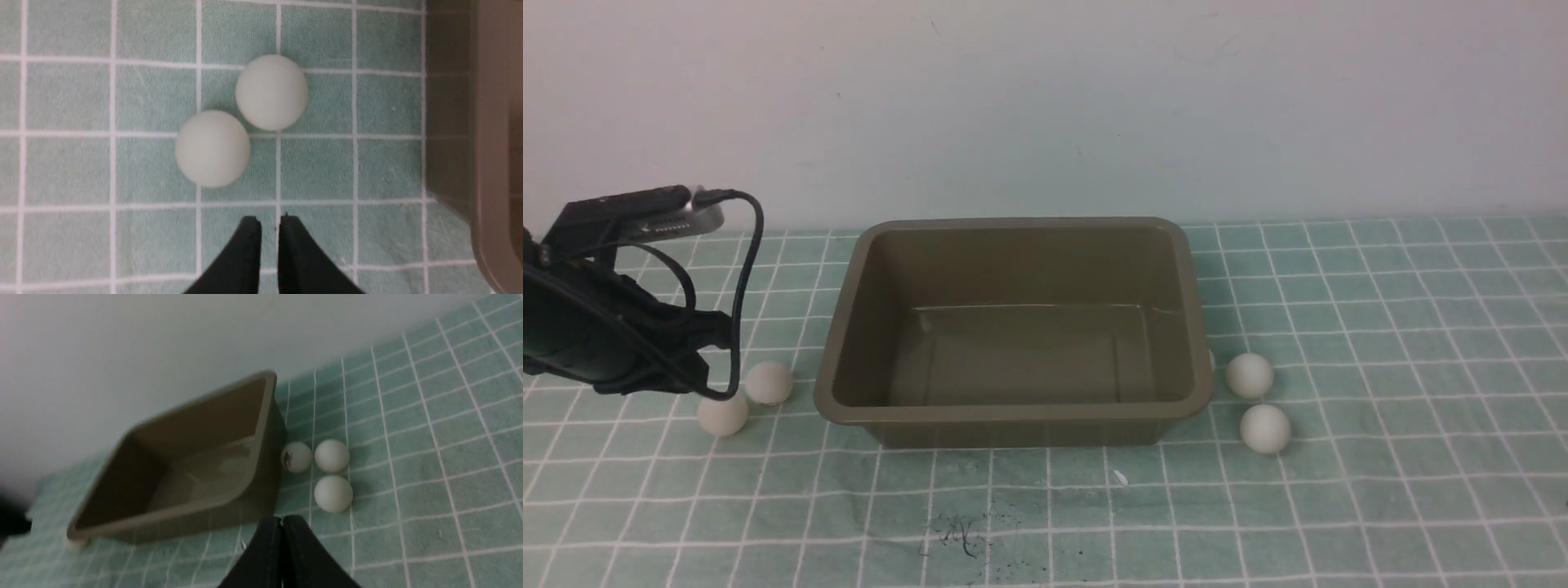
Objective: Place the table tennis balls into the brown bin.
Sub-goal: 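Reach for and grasp a ping pong ball on the table beside the basket, then drop the ball into the bin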
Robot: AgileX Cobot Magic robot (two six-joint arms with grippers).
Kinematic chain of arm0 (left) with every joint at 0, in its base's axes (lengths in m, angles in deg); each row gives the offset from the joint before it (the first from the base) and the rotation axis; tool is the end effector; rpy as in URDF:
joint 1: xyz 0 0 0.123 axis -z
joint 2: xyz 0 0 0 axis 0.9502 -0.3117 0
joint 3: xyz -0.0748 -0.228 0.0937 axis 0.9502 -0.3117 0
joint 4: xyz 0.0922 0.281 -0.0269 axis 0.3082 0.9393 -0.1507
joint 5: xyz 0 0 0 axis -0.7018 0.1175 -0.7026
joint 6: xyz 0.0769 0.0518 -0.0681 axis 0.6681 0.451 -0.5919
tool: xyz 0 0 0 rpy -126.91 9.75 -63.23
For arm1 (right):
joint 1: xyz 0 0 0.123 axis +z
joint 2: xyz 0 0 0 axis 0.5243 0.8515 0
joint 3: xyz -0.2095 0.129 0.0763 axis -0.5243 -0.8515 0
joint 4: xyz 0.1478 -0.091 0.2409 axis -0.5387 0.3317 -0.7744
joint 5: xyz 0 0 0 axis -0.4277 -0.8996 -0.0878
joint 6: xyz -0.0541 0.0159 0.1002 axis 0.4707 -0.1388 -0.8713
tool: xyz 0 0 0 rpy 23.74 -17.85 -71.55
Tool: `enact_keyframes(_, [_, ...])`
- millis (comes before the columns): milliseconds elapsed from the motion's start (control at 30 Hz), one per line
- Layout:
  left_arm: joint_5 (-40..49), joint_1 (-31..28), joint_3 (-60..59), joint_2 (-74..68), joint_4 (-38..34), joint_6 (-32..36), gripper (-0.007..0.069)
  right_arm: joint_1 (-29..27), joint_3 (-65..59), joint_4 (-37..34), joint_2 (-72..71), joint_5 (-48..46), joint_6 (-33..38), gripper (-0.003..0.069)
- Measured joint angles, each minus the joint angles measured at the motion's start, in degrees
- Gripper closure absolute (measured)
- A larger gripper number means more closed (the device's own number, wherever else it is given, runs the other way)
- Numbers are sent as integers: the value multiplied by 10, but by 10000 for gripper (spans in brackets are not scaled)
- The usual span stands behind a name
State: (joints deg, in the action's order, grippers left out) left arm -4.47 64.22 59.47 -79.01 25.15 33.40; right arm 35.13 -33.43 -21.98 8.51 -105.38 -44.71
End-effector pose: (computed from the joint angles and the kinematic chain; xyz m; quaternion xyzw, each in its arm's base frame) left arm 0.3616 0.0228 0.1496 -0.0383 0.9717 -0.0933 0.2134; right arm 0.1551 0.0445 0.2522 0.0975 0.8305 0.2703 0.4772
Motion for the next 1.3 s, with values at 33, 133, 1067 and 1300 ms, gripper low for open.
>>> enact_keyframes(33, [0,0,11,-18,-1,5,526,0,26,1,30,-24,21,673])
enact_keyframes(133, [-10,1,34,-71,7,10,351,0,90,3,108,-67,86,673])
enact_keyframes(1067, [-2,9,87,-98,46,40,279,1,114,3,167,-52,112,673])
enact_keyframes(1300, [83,89,157,-52,-97,120,279,11,210,14,319,-90,141,669])
